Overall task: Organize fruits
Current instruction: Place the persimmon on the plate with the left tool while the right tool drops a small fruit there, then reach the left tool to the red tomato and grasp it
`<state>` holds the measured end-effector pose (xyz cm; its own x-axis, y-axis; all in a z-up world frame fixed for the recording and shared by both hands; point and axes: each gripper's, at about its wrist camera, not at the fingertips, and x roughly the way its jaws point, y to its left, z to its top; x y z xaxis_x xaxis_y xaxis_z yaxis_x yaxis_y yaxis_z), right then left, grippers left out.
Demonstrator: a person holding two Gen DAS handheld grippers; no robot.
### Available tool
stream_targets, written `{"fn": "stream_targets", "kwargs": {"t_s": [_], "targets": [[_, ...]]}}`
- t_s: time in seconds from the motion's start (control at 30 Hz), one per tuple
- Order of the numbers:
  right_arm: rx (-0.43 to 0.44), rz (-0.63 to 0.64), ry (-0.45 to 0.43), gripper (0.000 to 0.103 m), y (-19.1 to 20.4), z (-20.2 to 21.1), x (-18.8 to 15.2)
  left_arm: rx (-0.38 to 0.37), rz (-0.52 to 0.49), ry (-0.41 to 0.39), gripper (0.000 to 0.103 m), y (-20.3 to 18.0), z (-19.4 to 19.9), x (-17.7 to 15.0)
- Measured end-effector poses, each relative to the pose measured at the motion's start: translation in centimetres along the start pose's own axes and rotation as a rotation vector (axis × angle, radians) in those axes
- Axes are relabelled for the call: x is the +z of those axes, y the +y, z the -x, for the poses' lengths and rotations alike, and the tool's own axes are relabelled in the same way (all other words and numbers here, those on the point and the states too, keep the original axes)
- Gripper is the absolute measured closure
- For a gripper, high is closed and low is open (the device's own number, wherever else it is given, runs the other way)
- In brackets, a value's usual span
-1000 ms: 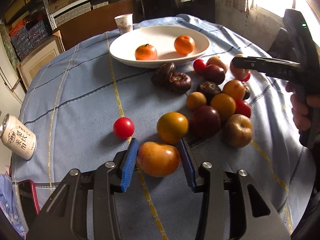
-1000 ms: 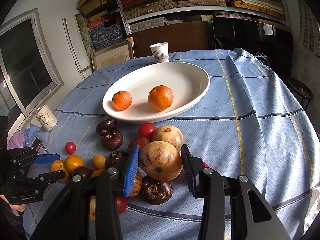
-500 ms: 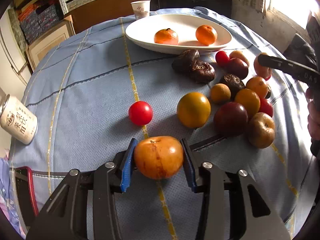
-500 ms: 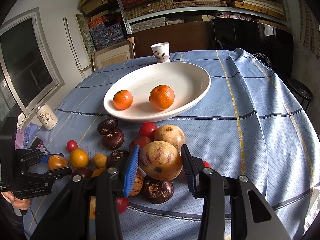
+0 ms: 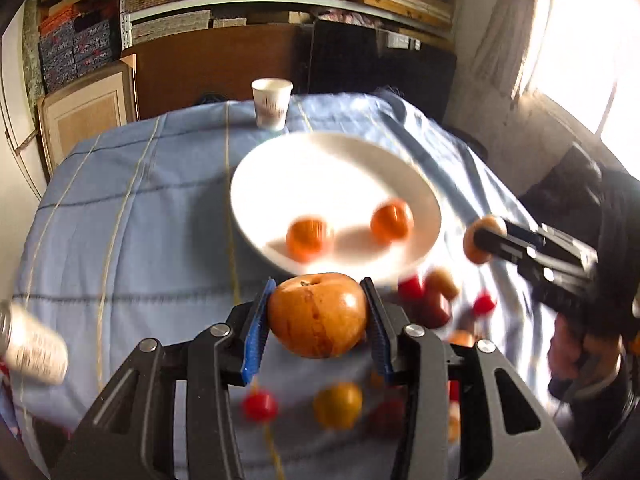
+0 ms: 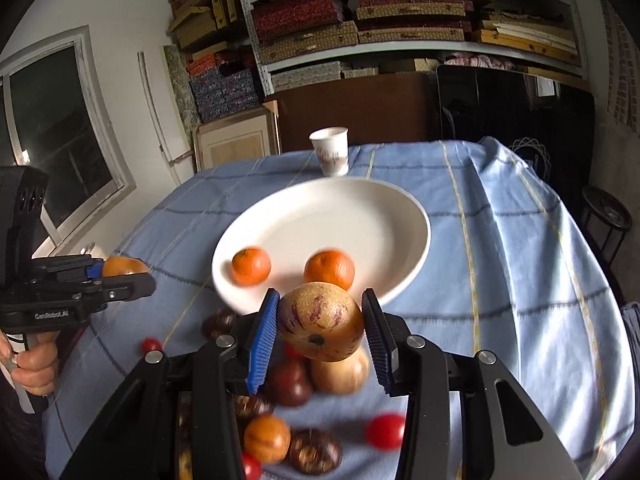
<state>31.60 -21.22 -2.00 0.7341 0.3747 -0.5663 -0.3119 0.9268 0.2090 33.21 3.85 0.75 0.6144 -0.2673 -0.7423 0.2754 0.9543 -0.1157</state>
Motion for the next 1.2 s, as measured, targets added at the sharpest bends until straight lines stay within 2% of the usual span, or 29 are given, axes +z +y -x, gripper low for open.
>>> {"fn": "stream_targets", "kwargs": {"t_s": [0.23, 0.4, 0.53, 0.73, 0.8, 0.87, 0.93, 0.97, 1.07, 1.13, 1.2], "targets": [[-0.017, -0.063, -0.001, 0.06, -1.7, -4.2, 3.4, 0.046, 0.061, 0.006, 0.061, 0.7, -5.9, 5.9], [-0.046, -0.12, 0.058, 0.06, -3.3, -7.6, 4.2, 0.077, 0.095, 0.081, 0.061, 1.5, -11.1, 8.2], [-0.033, -0.167, 0.113, 0.06, -4.5, -9.9, 4.1, 0.091, 0.106, 0.133, 0.061, 2.1, -13.8, 8.3], [-0.03, -0.179, 0.156, 0.058, -4.7, -11.9, 3.7, 0.085, 0.11, 0.176, 0.06, 2.3, -15.3, 8.3], [-0.018, -0.181, 0.149, 0.058, -4.6, -11.5, 3.6, 0.083, 0.105, 0.183, 0.058, 2.2, -15.3, 8.1], [-0.009, -0.175, 0.127, 0.055, -4.3, -10.5, 3.9, 0.092, 0.1, 0.157, 0.051, 2.2, -14.3, 8.0], [-0.01, -0.167, 0.098, 0.052, -4.0, -9.3, 4.2, 0.102, 0.093, 0.12, 0.038, 2.0, -12.7, 8.0], [-0.009, -0.162, 0.089, 0.052, -3.9, -8.7, 4.3, 0.104, 0.09, 0.105, 0.037, 1.8, -11.9, 7.9], [-0.006, -0.152, 0.051, 0.05, -3.5, -6.3, 4.2, 0.115, 0.072, 0.057, 0.029, 1.3, -8.7, 7.3], [-0.006, -0.139, 0.042, 0.046, -3.3, -5.0, 3.6, 0.133, 0.076, 0.008, 0.012, 1.1, -6.1, 6.2], [-0.017, -0.118, 0.031, 0.041, -3.2, -3.9, 2.6, 0.167, 0.069, -0.041, 0.011, 0.7, -3.5, 4.5]]}}
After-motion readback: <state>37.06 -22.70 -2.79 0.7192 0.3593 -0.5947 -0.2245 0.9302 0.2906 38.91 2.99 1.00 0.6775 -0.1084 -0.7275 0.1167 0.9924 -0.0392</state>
